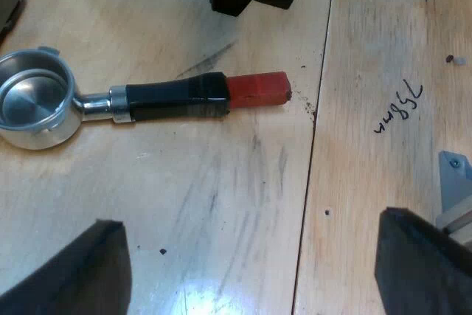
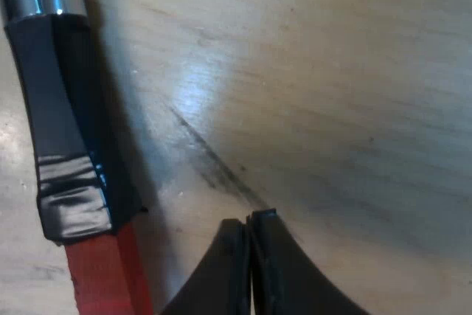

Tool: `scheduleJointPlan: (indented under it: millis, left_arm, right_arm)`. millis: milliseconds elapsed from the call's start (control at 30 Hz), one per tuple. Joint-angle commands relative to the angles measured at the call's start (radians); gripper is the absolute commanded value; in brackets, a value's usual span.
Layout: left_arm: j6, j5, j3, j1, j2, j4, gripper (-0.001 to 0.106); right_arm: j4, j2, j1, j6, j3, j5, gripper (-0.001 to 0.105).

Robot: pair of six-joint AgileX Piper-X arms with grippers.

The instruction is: Put the handle in the coffee machine

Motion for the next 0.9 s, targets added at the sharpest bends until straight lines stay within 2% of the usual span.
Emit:
scheduleJointPlan:
  millis: [33, 133, 367, 533, 767, 900]
  left_arm:
    - [-0.008, -0.006, -0.002, -0.004, -0.004, -0.005, 0.070]
    - [-0.008, -0.006, -0.002, -0.004, -0.004, -0.005, 0.070]
    - [-0.008, -0.006, -0.002, -0.004, -0.004, -0.005, 0.070]
    - [-0.008, -0.006, -0.002, -0.004, -0.004, -0.005, 0.070]
    - [-0.008, -0.006, -0.002, 0.006, -0.004, -0.001, 0.070]
    - [-0.008, -0.006, -0.002, 0.042, -0.004, 0.004, 0.070]
  right_arm:
    - [-0.028, 0.009, 0.003, -0.011, 0.012, -0.006, 0.000]
    - [-0.059, 0.049, 0.003, -0.074, 0.015, -0.006, 0.000]
    - [-0.095, 0.146, 0.003, -0.124, 0.015, -0.006, 0.000]
    - [-0.120, 0.217, 0.003, -0.163, 0.015, -0.043, 0.000]
    - [-0.172, 0.276, 0.003, -0.180, 0.015, -0.048, 0.000]
    - [-0.199, 0.281, 0.003, -0.177, 0.015, -0.105, 0.000]
